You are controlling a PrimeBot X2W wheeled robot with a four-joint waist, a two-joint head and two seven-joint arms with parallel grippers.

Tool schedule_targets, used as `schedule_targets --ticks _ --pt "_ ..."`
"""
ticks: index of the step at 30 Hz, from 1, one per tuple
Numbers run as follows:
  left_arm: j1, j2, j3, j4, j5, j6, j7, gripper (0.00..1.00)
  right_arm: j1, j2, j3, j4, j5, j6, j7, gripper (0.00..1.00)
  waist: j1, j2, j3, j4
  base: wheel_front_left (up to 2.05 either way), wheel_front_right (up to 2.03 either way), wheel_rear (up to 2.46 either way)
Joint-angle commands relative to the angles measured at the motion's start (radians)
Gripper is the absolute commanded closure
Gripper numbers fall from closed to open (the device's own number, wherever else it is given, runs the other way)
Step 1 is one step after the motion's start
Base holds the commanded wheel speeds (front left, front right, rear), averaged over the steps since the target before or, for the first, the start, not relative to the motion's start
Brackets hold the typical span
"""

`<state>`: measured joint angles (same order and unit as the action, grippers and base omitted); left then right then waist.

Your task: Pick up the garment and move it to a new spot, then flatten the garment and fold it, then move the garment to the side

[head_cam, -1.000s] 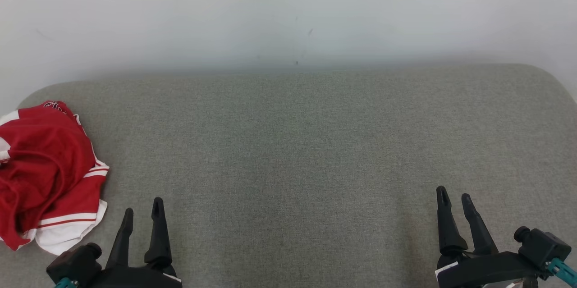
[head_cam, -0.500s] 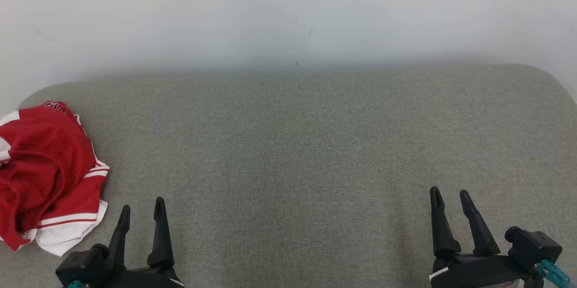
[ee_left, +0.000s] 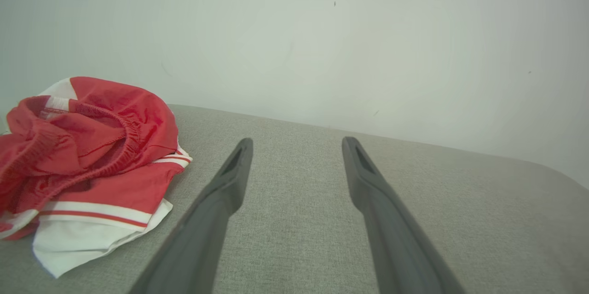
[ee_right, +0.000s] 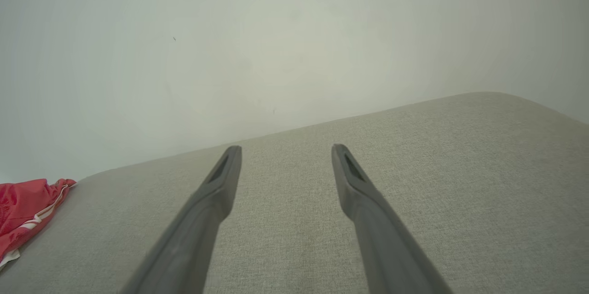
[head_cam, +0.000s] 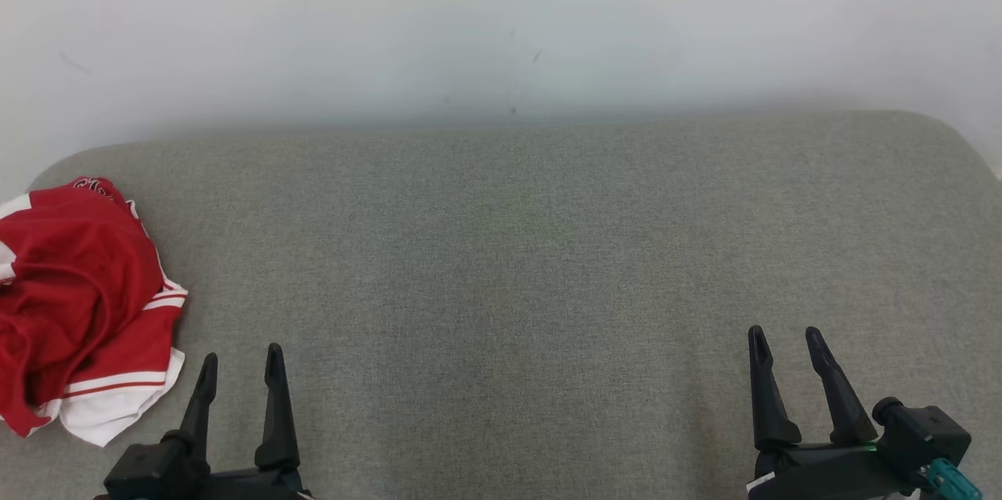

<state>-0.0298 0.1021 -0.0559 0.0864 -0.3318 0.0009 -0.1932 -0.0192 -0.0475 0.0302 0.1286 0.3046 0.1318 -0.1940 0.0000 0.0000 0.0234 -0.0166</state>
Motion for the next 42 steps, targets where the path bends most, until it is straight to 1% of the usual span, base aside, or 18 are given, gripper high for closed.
schedule_targets --ticks 1,5,8,16,32,35,37,42 --pt "0.004 0.001 0.003 -0.011 0.03 -0.002 -0.01 0.0 0.002 -0.004 -0.002 -0.009 -0.03 -0.002 -0.01 0.0 0.0 0.0 0.001 0.0 0.0 0.0 0.0" --pt "0.006 -0.002 0.005 -0.012 0.05 -0.007 -0.017 0.0 0.005 -0.004 -0.004 -0.01 -0.054 -0.002 -0.016 0.0 0.0 0.0 0.001 0.0 0.0 0.0 0.0" --pt "0.006 -0.004 0.014 -0.008 0.068 -0.024 -0.026 0.0 0.006 -0.004 -0.005 -0.012 -0.084 -0.002 -0.025 0.0 0.0 0.0 0.002 0.0 0.0 0.0 0.0" --pt "0.009 -0.008 0.034 0.004 0.118 -0.05 -0.041 0.0 0.008 -0.004 -0.007 -0.012 -0.135 -0.002 -0.04 0.0 0.0 0.0 0.004 0.001 0.0 0.0 0.0" --pt "0.031 -0.018 0.05 0.031 0.223 -0.036 -0.072 0.0 0.023 -0.004 -0.012 -0.018 -0.212 -0.002 -0.07 0.0 0.0 0.0 -0.011 -0.005 0.0 0.0 0.0" --pt "0.029 -0.017 0.053 0.026 0.228 -0.036 -0.073 0.0 0.025 -0.004 -0.014 -0.014 -0.206 -0.002 -0.072 0.0 0.0 0.0 -0.012 -0.005 0.0 0.0 0.0" --pt "0.037 -0.02 0.05 0.018 0.224 -0.029 -0.073 0.0 0.028 -0.004 -0.017 -0.008 -0.174 -0.002 -0.071 0.0 0.0 0.0 -0.015 -0.004 0.0 0.0 0.0" --pt "0.045 -0.018 0.054 0.015 0.21 -0.029 -0.073 0.0 0.029 -0.004 -0.021 0.001 -0.112 -0.002 -0.071 0.0 0.0 0.0 -0.018 -0.003 0.0 0.0 0.0"
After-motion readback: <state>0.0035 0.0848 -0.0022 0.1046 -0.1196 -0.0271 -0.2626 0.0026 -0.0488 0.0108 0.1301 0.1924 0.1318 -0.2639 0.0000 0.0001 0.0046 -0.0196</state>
